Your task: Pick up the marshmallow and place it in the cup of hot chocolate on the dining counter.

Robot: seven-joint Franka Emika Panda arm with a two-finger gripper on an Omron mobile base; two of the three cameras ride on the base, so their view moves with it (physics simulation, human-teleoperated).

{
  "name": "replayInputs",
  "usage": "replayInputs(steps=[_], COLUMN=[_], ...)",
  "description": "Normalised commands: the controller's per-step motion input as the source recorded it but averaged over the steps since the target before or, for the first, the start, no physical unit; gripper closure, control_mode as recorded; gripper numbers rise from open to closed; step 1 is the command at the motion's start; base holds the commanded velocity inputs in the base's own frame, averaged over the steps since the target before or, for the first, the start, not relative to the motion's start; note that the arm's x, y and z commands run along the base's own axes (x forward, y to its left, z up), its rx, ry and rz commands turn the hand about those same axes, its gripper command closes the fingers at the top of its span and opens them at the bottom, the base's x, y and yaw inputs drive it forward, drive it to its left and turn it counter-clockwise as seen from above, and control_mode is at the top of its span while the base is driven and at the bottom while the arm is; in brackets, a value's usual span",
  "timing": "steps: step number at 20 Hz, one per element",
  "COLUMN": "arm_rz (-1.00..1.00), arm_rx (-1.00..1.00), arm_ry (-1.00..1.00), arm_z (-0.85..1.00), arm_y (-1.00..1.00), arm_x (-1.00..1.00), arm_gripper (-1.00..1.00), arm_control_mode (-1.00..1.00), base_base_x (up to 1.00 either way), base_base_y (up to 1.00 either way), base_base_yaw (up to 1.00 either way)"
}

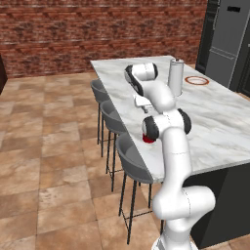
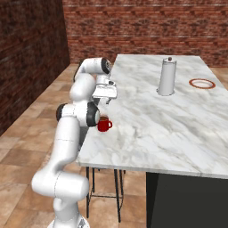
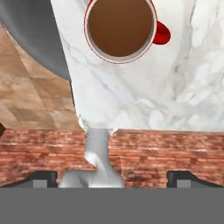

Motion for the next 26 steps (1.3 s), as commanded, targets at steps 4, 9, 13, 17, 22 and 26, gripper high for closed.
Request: replayInputs(steps=[4, 9, 13, 17, 22, 26], arm_rz=[0.0, 0.0, 0.0, -0.01, -0.01, 0.0], arm_rx=[0.02, 0.07, 0.04, 0.0, 0.0, 0.0], arm_ry=[-0.77, -0.89, -0.97, -0.96, -0.67, -0.39], arm_z=[0.01, -0.02, -0.04, -0.05, 0.9, 1.0], arm_y=[0.0, 0.01, 0.06, 0.18, 0.09, 0.0], arm_x=[-1.0, -1.0, -1.0, -1.0, -0.96, -0.84], arm_gripper=[-1.0, -1.0, -1.0, -1.0, -1.0, -1.0], arm_control_mode=[-1.0, -1.0, -1.0, -1.0, -1.0, -1.0], base_base_x=[0.0, 0.0, 0.0, 0.0, 0.0, 0.0], base_base_y=[0.0, 0.0, 0.0, 0.0, 0.0, 0.0], base_base_yaw=[0.0, 0.0, 0.0, 0.0, 0.0, 0.0])
